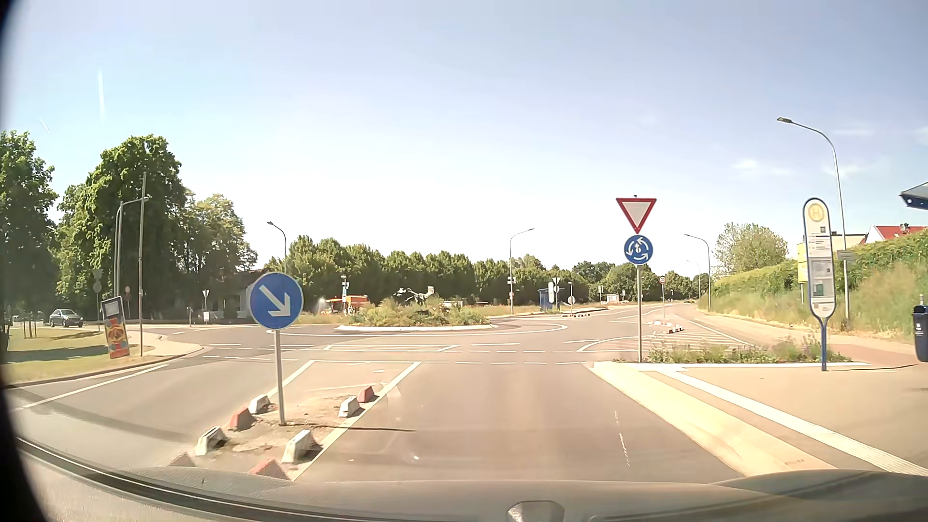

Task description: Follow the waypoints while adhering to traffic rules and regulations

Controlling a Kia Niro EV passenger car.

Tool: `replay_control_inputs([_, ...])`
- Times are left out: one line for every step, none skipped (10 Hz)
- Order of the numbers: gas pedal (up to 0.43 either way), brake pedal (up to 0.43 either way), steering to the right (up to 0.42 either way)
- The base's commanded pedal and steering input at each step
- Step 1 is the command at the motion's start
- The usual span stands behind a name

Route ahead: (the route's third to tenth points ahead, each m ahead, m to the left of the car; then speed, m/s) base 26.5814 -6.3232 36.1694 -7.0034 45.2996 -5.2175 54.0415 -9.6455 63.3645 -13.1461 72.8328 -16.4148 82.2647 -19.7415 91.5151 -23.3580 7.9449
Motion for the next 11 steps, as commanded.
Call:
replay_control_inputs([0.039, 0.03, -0.003])
replay_control_inputs([0.039, 0.03, 0.0])
replay_control_inputs([0.039, 0.03, 0.001])
replay_control_inputs([0.039, 0.03, 0.003])
replay_control_inputs([0.047, 0.03, 0.005])
replay_control_inputs([0.047, 0.03, 0.007])
replay_control_inputs([0.047, 0.03, 0.008])
replay_control_inputs([0.047, 0.03, 0.014])
replay_control_inputs([0.047, 0.03, 0.026])
replay_control_inputs([0.047, 0.03, 0.039])
replay_control_inputs([0.047, 0.03, 0.052])
